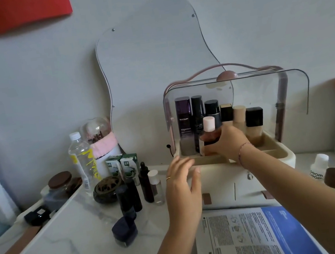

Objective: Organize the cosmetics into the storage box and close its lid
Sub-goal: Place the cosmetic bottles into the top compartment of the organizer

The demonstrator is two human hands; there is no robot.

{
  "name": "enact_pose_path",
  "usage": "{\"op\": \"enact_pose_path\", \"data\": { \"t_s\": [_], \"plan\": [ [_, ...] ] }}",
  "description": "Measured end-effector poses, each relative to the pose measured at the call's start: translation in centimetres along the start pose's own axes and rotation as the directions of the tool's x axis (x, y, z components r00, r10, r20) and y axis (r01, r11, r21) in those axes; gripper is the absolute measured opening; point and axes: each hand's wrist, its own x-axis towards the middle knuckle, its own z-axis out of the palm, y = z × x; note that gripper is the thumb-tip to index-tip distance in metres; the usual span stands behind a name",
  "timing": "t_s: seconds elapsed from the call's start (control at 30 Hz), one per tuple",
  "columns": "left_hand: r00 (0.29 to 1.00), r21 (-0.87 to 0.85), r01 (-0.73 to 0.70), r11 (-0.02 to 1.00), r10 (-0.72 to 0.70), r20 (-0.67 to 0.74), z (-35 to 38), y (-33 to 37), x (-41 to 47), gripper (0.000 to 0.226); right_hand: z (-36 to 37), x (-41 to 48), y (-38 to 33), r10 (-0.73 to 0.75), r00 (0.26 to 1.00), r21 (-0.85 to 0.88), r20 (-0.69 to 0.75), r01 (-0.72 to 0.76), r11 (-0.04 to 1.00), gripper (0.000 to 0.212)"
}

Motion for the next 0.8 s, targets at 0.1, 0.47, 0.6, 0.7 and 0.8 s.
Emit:
{"op": "enact_pose_path", "data": {
  "t_s": [0.1, 0.47, 0.6, 0.7, 0.8],
  "plan": [
    [1.000, 0.011, -0.011, 1.000, 0.011, 0.010, -0.1, 0.0, -0.2, 0.031, 0.1, 0.1, -0.2, 0.043, 0.999, -0.085, 0.007, -0.042, 0.995, 0.046],
    [0.995, 0.016, -0.092, 0.996, 0.092, 0.025, -0.5, -0.9, -0.8, 0.040, 0.4, -0.8, -1.4, -0.040, 0.999, -0.060, 0.034, 0.042, 0.997, 0.055],
    [0.995, 0.012, -0.101, 0.995, 0.101, 0.022, -0.4, -1.1, -0.7, 0.042, 0.5, -0.9, -1.7, -0.068, 0.997, -0.054, 0.023, 0.069, 0.996, 0.045],
    [0.994, 0.013, -0.108, 0.994, 0.108, 0.016, -0.4, -1.2, -0.7, 0.042, 0.6, -0.9, -1.4, -0.084, 0.996, -0.034, 0.010, 0.084, 0.996, 0.045],
    [0.993, 0.006, -0.120, 0.993, 0.120, 0.011, -0.4, -1.1, -0.9, 0.041, 0.5, -0.7, -1.2, -0.094, 0.996, -0.026, 0.010, 0.094, 0.995, 0.045]
  ]
}}
